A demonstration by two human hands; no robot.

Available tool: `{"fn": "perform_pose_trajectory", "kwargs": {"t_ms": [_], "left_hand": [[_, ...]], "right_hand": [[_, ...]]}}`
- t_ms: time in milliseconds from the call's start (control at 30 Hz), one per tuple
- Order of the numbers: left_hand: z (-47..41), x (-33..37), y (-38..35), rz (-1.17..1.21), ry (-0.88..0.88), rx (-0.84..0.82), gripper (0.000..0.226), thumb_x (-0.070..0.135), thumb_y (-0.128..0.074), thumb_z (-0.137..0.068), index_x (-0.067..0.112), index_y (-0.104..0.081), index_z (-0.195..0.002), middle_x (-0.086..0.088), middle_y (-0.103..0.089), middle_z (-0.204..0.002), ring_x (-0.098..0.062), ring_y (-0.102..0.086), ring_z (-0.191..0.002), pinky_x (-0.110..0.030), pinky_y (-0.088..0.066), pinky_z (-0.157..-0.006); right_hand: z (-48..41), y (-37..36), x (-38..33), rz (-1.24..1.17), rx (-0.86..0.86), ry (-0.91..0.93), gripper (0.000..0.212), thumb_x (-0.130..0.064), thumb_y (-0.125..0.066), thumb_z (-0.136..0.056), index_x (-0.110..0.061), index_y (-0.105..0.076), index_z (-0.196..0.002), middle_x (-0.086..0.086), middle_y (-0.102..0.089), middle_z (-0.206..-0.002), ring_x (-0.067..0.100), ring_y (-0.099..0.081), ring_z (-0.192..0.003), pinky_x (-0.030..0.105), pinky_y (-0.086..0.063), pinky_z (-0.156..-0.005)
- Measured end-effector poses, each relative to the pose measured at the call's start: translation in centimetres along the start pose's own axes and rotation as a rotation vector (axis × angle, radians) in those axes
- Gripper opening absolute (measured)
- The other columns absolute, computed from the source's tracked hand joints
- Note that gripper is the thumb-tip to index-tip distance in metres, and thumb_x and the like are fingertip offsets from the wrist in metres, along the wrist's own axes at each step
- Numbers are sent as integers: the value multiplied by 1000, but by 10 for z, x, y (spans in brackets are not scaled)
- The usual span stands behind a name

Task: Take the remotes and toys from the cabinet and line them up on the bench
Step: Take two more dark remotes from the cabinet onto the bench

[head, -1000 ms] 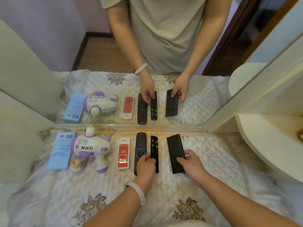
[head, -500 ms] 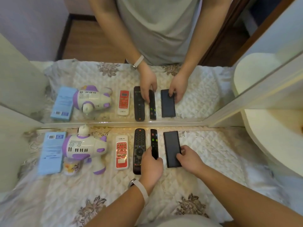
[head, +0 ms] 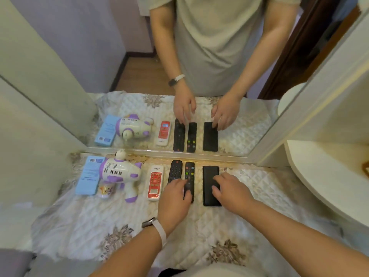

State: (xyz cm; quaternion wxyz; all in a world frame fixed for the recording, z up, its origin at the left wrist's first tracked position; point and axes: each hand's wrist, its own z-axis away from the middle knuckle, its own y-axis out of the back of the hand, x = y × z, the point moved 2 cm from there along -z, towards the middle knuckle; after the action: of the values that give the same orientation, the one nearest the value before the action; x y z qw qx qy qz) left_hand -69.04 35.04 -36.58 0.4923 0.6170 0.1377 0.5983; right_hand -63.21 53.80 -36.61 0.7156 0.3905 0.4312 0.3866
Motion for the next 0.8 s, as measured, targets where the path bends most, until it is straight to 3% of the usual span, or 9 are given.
{"fn": "perform_pose_trajectory", "kwargs": {"t_ms": [100,333,500,800], "left_hand": [[20,7,8,-144,-53,98,41,31,-54,-89,17,-62,-127,0,-61,-127,-19,-56,-113,-32,-43,-97],[85,24,17,-288,-20,272,43,41,-50,-82,17,-66,-115,1,-65,-107,-20,-63,-90,-36,-53,-76],[149,21,27,-427,60,365,46,42,-50,-86,19,-60,-125,-4,-63,-121,-25,-58,-107,-41,-49,-88],[280,-3,50,-551,243,507,42,40,-53,-86,21,-62,-122,-5,-62,-125,-27,-56,-115,-44,-43,-98]], "right_hand": [[15,9,-6,114,50,157,42,-42,-40,-98,-22,-52,-133,1,-54,-127,22,-49,-116,38,-48,-88],[52,14,-21,184,97,572,46,-44,-41,-91,-18,-61,-124,1,-63,-120,24,-56,-112,40,-50,-87],[78,4,-47,203,119,826,44,-45,-46,-88,-15,-66,-114,4,-67,-113,26,-62,-103,40,-54,-79],[135,-4,-123,240,117,1168,44,-46,-46,-88,-15,-64,-112,6,-66,-111,30,-61,-101,42,-52,-81]]}}
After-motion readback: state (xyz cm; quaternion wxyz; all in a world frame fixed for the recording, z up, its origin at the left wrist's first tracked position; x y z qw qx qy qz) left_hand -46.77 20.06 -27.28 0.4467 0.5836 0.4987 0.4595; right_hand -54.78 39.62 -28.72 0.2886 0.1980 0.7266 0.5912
